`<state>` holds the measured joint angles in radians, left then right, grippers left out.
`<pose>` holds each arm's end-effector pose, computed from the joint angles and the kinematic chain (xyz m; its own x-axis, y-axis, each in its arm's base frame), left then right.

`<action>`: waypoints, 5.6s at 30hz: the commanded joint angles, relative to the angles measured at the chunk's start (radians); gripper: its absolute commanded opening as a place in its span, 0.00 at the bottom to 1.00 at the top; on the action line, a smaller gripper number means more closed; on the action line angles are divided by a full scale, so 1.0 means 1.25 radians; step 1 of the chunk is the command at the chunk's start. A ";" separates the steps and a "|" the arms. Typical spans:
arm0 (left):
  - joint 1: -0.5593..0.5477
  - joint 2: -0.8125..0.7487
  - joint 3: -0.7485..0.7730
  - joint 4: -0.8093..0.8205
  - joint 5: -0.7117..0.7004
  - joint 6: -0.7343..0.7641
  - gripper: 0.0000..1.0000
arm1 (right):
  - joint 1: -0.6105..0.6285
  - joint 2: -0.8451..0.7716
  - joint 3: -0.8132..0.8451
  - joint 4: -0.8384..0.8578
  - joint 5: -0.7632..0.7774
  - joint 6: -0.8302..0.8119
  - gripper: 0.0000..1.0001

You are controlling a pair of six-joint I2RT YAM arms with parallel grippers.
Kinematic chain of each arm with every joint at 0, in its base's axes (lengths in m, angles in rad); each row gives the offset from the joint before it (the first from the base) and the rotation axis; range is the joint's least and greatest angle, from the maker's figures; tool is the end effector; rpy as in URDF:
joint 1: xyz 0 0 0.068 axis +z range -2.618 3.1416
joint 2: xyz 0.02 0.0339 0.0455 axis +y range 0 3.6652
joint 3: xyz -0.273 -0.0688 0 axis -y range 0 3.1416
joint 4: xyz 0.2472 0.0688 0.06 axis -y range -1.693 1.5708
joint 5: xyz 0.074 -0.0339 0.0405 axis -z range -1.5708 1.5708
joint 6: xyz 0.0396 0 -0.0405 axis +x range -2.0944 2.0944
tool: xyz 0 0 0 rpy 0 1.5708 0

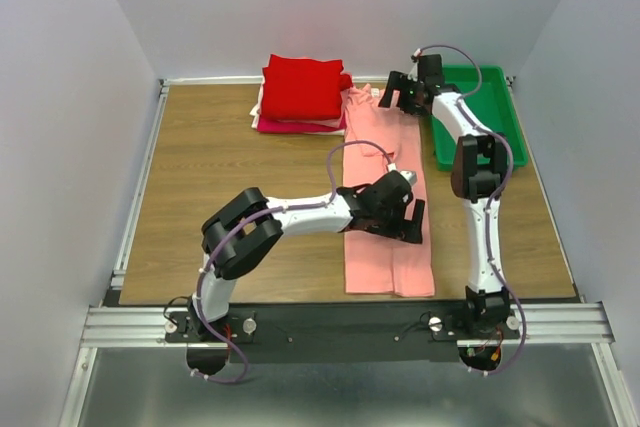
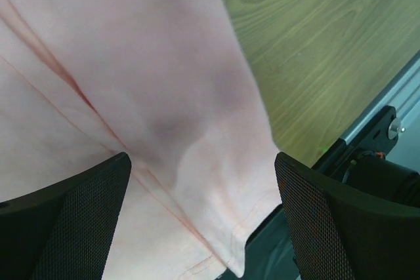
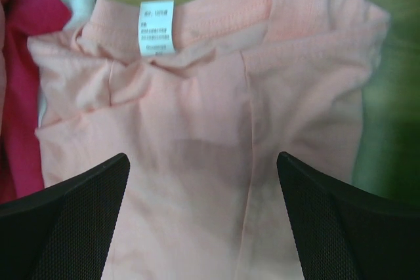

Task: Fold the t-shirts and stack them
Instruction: Fold the tshirt

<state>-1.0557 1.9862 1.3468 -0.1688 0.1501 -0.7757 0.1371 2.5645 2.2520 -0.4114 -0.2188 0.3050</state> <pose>0.2128 -0.3880 0.1821 -0.8924 0.1711 -0.4175 0.4012 0.7242 -0.5609 0.5802 0.0887 0.1689 -0.7143 0.1974 -0.6715 -0.0839 0.9284 0.3621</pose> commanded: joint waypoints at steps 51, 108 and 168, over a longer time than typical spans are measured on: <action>-0.159 -0.368 -0.588 0.120 -0.082 -0.203 0.48 | 0.020 -1.374 -1.478 -0.424 -0.084 0.297 1.00; 0.048 -0.276 -0.193 -0.083 -0.246 0.083 0.00 | 0.030 -1.222 -1.211 -0.073 -0.042 0.271 0.00; 0.297 0.083 0.215 -0.115 -0.164 0.277 0.37 | 0.029 -0.680 -0.817 0.020 0.200 0.217 0.36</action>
<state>-0.6994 2.0720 1.5803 -0.3023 -0.0742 -0.4549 0.1707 1.6951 1.1854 -0.4038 -0.0010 0.5911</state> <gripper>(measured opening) 0.288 0.284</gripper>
